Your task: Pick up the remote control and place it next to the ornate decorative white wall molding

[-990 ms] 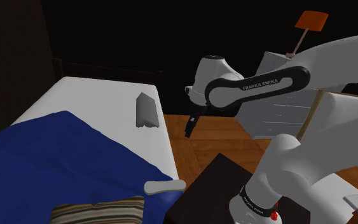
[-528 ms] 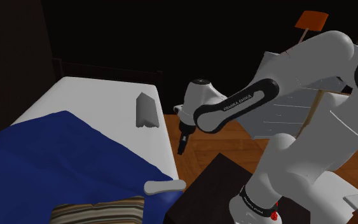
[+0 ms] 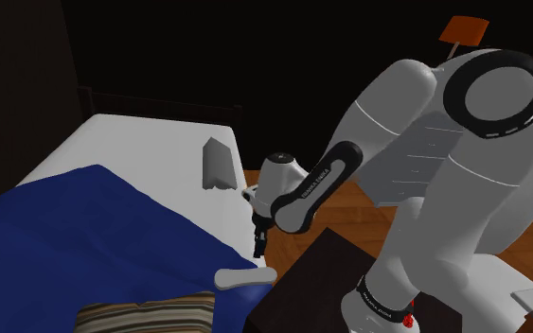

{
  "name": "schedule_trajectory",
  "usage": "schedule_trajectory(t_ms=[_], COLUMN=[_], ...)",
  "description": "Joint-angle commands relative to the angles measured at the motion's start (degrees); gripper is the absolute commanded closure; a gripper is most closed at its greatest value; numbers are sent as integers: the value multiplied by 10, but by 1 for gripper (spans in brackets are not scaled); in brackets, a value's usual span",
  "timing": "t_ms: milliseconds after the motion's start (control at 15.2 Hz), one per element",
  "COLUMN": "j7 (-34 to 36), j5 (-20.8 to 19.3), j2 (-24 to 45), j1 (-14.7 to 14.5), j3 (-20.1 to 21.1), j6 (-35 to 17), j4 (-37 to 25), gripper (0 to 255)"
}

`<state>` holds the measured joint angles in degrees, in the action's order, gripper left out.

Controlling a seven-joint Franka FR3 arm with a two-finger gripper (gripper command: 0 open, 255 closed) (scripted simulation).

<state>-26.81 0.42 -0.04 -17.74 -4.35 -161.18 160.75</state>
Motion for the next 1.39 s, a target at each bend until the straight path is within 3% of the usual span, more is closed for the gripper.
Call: schedule_trajectory(t_ms=[0, 330, 792, 1320], j7=[-37, -109, -109, -110], j5=[27, 67, 65, 64], j2=[55, 191, 272, 279], j1=[-8, 7, 16, 16], j3=[11, 67, 75, 75], j6=[-50, -146, -201, -206], j4=[-5, -39, -65, -67], gripper=[0, 0, 0, 0])
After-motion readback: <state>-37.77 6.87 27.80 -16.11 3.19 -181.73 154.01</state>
